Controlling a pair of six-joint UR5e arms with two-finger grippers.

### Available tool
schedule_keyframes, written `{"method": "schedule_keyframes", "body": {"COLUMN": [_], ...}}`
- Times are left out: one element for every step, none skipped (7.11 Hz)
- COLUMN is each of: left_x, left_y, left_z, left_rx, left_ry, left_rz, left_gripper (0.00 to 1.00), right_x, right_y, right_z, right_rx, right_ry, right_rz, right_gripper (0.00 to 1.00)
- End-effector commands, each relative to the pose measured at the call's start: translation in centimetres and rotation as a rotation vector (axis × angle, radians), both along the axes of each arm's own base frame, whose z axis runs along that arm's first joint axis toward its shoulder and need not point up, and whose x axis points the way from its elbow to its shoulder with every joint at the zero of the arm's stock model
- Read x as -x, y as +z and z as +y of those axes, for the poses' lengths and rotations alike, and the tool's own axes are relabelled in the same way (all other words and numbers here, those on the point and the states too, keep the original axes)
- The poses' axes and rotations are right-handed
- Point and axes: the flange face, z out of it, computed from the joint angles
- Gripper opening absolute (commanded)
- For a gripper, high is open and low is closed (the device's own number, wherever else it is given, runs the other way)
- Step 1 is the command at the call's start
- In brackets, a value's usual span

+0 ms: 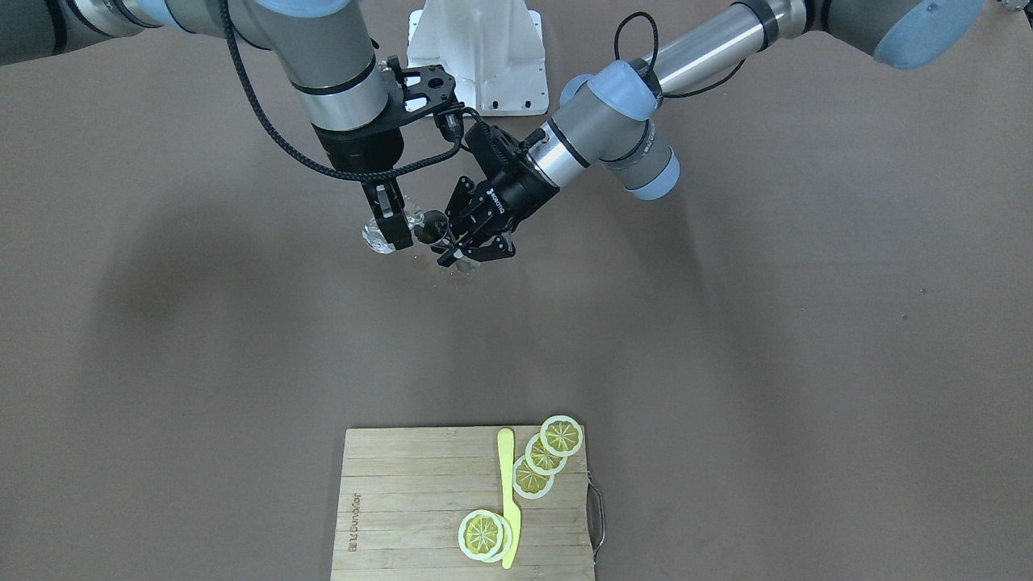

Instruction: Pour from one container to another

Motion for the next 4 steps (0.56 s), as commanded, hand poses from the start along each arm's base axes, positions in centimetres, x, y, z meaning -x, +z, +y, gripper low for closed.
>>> {"method": "schedule_keyframes", "body": {"left_x": [-0.01, 0.06, 0.04, 0.04], "left_y": [0.29, 0.43, 0.44, 0.44], "left_z": [0.0, 0.03, 0.03, 0.03], "left_rx": [0.001, 0.001, 0.002, 0.002], "left_ry": [0.0, 0.0, 0.0, 0.0], "left_rz": [-0.003, -0.003, -0.004, -0.004], "left_gripper": [0.0, 0.0, 0.0, 0.0], "right_x": [0.09, 0.05, 0.02, 0.08], "right_y": [-0.08, -0.3, -0.47, -0.49], "right_z": [0.05, -0.01, -0.03, -0.09], "right_rx": [-0.005, -0.006, -0.014, -0.01], "right_ry": [0.007, 0.013, 0.021, 0.026], "right_rz": [0.012, 0.019, 0.024, 0.042], "right_gripper": [0.0, 0.0, 0.0, 0.0]}}
